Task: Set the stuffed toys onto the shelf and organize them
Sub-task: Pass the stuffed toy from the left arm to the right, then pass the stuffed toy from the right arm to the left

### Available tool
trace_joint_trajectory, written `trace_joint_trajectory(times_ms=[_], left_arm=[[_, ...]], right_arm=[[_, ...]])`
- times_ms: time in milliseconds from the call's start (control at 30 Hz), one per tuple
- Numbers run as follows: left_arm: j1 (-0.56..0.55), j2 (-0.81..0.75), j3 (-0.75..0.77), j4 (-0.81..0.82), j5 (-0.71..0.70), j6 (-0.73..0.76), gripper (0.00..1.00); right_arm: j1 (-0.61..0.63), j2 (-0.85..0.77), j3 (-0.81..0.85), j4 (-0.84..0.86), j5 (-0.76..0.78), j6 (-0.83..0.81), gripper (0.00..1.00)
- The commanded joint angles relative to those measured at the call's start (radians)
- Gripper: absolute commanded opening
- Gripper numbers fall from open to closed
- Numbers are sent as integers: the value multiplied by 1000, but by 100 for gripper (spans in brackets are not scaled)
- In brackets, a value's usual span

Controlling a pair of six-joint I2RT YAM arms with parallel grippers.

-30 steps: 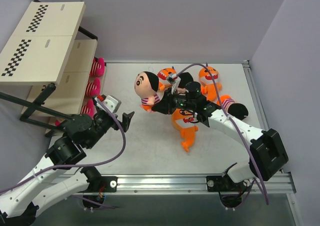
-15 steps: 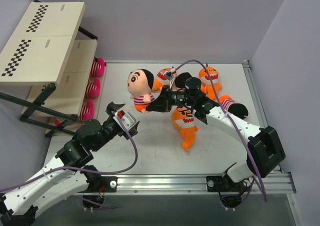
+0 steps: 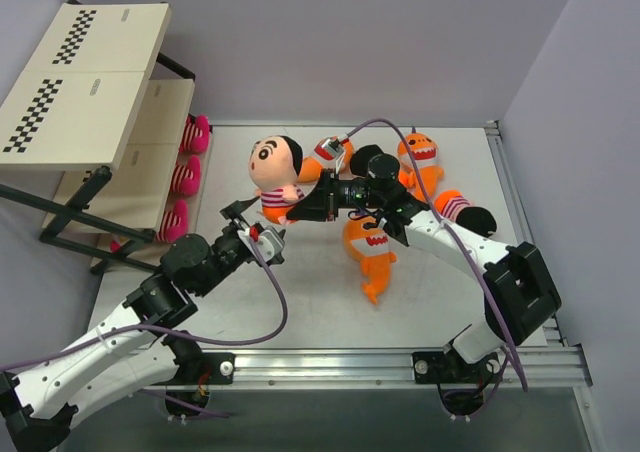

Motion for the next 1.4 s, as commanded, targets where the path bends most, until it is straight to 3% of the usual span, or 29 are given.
trace_joint_trajectory(times_ms=[0, 467, 700, 800, 967, 1133, 1200, 1300, 1333, 1367], left_arm=[[-12, 21, 5, 94, 7, 52, 89], [-12, 73, -11, 108, 1, 77, 81], [-12, 91, -7, 108, 13, 71, 71], [-13, 91, -8, 111, 16, 66, 60], [-13, 85, -5, 114, 30, 45, 29], [-12, 70, -5, 111, 30, 38, 7], [-13, 65, -11, 110, 21, 38, 3], [-13, 57, -14, 105, 11, 38, 2], [-13, 56, -16, 102, 4, 38, 2], [-12, 53, -19, 102, -1, 38, 2]], right_arm=[[-5, 12, 54, 138, -52, 62, 0], [11, 19, 52, 219, -75, 123, 0], [21, 4, 52, 218, -67, 123, 0], [29, 3, 57, 215, -66, 122, 0], [38, 7, 65, 210, -61, 116, 0], [38, 6, 60, 205, -54, 113, 1], [34, 3, 61, 175, -49, 91, 6], [17, -14, 69, 101, -29, 41, 29], [5, -25, 71, 81, -15, 28, 43], [-1, -33, 77, 36, -6, 14, 48]])
